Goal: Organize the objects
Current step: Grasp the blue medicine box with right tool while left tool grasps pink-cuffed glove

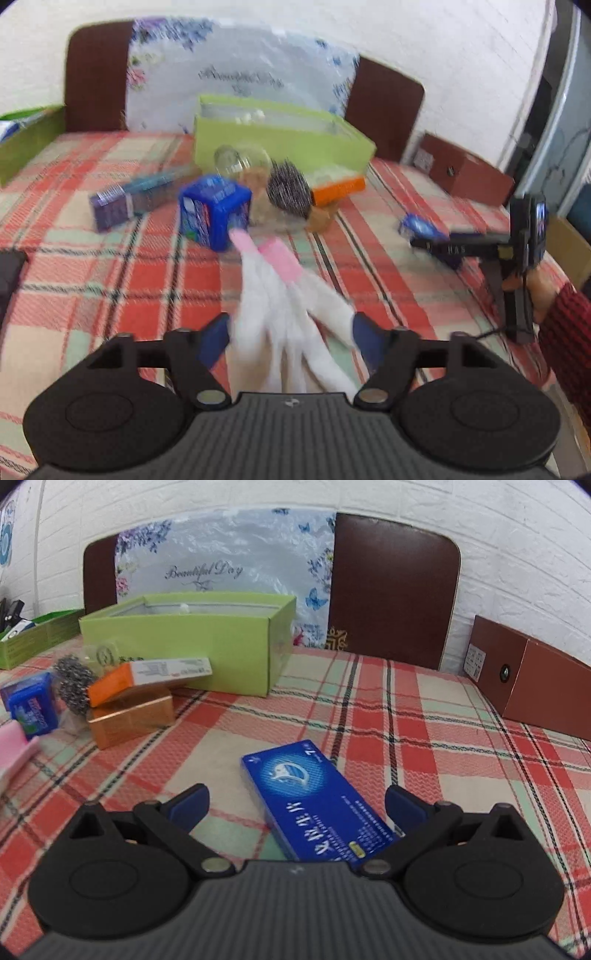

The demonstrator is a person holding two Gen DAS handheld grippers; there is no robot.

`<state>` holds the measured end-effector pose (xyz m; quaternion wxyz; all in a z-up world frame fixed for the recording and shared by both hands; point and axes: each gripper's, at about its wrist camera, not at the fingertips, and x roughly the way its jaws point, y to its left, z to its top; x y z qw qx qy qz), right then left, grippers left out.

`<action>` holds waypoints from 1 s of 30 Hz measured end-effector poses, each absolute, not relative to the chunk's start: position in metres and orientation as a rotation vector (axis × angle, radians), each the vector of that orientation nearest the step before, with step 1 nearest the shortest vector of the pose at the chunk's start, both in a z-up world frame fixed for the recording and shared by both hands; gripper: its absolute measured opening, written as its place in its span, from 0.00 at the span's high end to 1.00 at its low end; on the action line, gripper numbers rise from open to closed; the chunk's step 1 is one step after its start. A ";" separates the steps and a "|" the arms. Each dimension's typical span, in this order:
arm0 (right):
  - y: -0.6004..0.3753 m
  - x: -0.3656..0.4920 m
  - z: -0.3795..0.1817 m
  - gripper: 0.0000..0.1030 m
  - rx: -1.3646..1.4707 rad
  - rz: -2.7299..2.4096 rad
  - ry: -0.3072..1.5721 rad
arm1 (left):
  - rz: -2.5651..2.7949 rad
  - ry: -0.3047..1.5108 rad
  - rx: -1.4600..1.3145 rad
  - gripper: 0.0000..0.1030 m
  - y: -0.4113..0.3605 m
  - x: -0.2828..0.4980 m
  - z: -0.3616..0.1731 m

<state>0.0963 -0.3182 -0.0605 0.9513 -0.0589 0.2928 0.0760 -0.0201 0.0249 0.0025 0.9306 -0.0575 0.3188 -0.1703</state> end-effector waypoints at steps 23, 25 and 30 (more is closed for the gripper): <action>-0.268 0.080 -0.051 0.02 0.106 0.065 0.719 | -0.281 0.731 0.032 0.42 -0.023 0.035 -0.031; -0.264 0.083 -0.058 0.27 0.092 0.055 0.715 | -0.297 0.720 0.057 0.55 -0.020 0.033 -0.032; -0.250 0.051 -0.057 0.42 0.024 0.237 0.691 | -0.374 0.733 0.076 0.77 -0.011 0.031 -0.029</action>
